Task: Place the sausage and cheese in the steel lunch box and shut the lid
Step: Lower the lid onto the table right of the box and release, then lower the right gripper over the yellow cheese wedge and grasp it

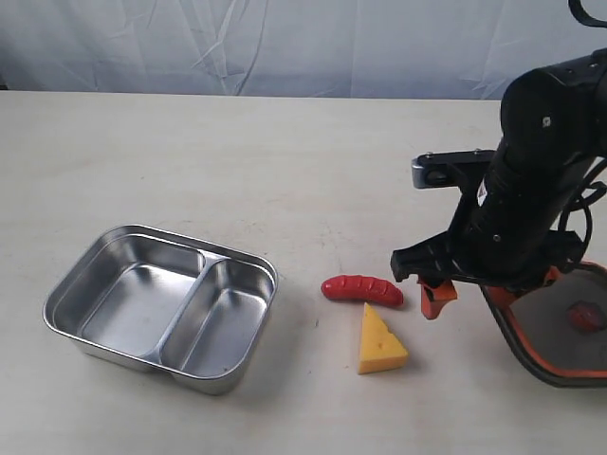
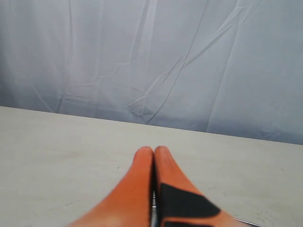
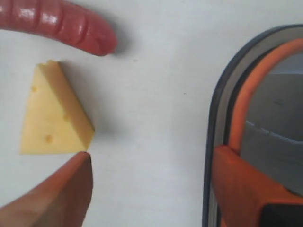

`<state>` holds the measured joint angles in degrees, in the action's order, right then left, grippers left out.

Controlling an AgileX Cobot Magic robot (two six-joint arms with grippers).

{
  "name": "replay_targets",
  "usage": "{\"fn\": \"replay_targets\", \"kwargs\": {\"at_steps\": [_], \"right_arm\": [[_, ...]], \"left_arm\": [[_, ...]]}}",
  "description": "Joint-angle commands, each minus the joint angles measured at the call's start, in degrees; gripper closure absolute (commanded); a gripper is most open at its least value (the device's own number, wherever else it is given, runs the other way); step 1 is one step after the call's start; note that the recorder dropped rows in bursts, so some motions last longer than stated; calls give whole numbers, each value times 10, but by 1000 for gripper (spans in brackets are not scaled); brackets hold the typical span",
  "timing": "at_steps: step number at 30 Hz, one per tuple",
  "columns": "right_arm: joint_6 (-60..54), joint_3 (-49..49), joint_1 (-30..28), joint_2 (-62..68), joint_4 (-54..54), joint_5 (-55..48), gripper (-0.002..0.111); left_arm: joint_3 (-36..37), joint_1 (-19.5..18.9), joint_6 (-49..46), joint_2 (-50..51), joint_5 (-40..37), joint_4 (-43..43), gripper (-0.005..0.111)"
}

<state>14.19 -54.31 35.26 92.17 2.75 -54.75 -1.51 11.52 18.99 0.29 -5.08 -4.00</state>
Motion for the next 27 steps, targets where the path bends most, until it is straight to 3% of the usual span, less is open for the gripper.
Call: {"fn": "replay_targets", "kwargs": {"at_steps": [1,10,14,18,20,24,26,27], "right_arm": [[17,-3,2,2,-40,-31,41],[17,-3,2,3,-131,-81,41],[17,-3,2,3,-117,-72,41],[-57,-3,2,4,-19,-47,41],[-43,-3,2,4,-39,-47,42],[23,-3,2,4,-110,-105,58],[22,-3,2,4,-66,-115,66],[-4,9,2,4,-21,-54,71]], "left_arm": [[2,-1,0,-3,4,-2,107],[2,-1,0,-3,4,-2,107],[2,-1,0,-3,4,-2,107],[2,-1,0,-3,4,-2,107],[2,-1,0,-3,4,-2,107],[2,-1,0,-3,4,-2,107],[2,-1,0,-3,4,-2,107],[2,-1,0,-3,4,-2,107]]}}
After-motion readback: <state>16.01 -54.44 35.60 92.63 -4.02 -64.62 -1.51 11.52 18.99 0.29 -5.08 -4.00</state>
